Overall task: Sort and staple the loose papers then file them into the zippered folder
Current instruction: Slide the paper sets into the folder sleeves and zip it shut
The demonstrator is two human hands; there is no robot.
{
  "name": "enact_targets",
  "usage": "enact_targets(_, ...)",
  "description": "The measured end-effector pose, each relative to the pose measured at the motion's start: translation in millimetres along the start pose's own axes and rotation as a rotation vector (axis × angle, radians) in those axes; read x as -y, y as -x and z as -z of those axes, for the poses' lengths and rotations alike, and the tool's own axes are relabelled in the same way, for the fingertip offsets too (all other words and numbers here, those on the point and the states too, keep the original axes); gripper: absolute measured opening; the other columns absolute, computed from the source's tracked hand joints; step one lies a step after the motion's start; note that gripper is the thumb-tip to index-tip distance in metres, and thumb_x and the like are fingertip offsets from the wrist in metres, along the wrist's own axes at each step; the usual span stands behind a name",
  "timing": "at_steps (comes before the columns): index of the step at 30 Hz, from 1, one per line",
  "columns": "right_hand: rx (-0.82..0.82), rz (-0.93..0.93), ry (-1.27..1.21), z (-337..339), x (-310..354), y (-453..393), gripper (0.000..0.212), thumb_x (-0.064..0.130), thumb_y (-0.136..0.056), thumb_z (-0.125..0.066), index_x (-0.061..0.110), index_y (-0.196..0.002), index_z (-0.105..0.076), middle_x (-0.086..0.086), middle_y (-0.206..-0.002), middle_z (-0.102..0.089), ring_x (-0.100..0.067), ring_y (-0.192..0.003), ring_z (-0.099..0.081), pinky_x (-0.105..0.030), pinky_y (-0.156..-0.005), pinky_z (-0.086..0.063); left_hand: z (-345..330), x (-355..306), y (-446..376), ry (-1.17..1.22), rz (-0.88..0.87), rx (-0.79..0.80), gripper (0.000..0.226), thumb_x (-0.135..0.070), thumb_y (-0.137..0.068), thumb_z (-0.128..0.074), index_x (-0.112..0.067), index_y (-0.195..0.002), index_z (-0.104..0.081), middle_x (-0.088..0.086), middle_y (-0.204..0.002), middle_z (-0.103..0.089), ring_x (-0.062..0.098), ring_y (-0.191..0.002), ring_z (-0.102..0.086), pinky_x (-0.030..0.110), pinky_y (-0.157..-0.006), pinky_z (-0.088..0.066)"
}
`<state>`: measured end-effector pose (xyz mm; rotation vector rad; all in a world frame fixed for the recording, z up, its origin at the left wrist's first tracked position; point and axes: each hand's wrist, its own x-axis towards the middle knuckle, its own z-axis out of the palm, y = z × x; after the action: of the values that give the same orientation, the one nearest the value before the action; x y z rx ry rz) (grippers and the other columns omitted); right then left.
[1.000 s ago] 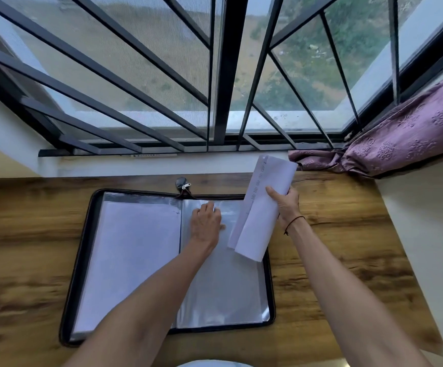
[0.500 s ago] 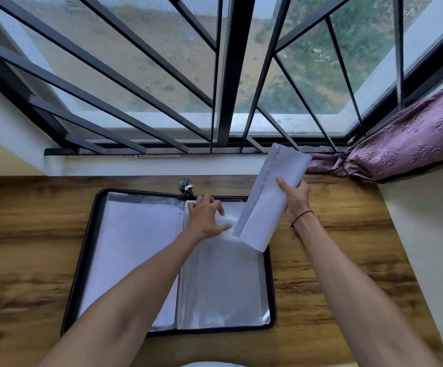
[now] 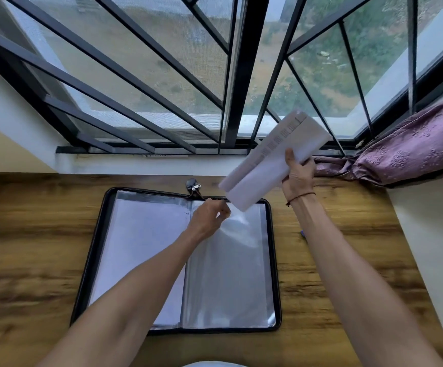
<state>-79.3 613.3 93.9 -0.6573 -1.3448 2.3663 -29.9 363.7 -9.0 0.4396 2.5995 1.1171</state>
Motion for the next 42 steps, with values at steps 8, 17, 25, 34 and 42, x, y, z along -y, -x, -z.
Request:
enact_targets(8,-0.049,0.021,-0.083,-57,-30,1,0.013,-0.002,-0.093,-0.071,0.006,-0.102,-0.067,-0.004,-0.096,-0.076,-0.021,-0.085,-0.073,-0.043,-0.082,-0.061,-1,-3,9,-0.054,-0.103,-0.138,0.006,-0.017,-0.095,-0.068,-0.022,-0.095,-0.066,-0.015,-0.097,-0.066,0.013,-0.100,-0.055,0.042,-0.073,-0.056)
enact_targets(17,-0.081,0.019,0.262,-47,-50,-7,0.019,0.009,-0.088,-0.080,0.009,-0.098,-0.065,-0.005,-0.094,-0.074,-0.025,-0.084,-0.072,-0.043,-0.077,-0.061,10,-3,11,-0.034,-0.125,-0.202,0.005,-0.014,-0.094,-0.065,-0.018,-0.093,-0.063,-0.008,-0.092,-0.069,0.017,-0.091,-0.058,0.040,-0.072,-0.054)
enact_targets(25,0.045,-0.012,0.582,-38,-58,-10,0.034,0.015,-0.090,-0.078,-0.002,-0.112,-0.059,-0.013,-0.107,-0.072,-0.025,-0.090,-0.072,-0.037,-0.074,-0.061,17,-9,0,0.020,-0.154,-0.204,0.002,-0.013,-0.094,-0.067,-0.015,-0.096,-0.068,-0.005,-0.092,-0.070,0.014,-0.088,-0.058,0.038,-0.079,-0.052)
enact_targets(34,0.266,-0.252,0.616,-22,-80,-6,0.059,0.025,-0.088,-0.081,0.004,-0.133,-0.049,-0.016,-0.126,-0.068,-0.035,-0.110,-0.070,-0.051,-0.089,-0.061,19,-7,-7,0.141,-0.014,-0.300,0.020,-0.033,-0.098,-0.065,-0.016,-0.108,-0.069,-0.006,-0.116,-0.050,0.014,-0.114,-0.051,0.025,-0.090,-0.047)
enact_targets(42,0.256,-0.503,0.711,-19,-103,-4,0.060,0.061,-0.100,-0.043,0.012,-0.134,-0.035,-0.015,-0.130,-0.059,-0.022,-0.104,-0.064,-0.051,-0.096,-0.054,38,-8,-18,0.365,0.284,-0.214,0.044,-0.020,-0.094,-0.070,-0.026,-0.131,-0.047,-0.011,-0.092,-0.067,0.015,-0.088,-0.070,0.044,-0.082,-0.060)
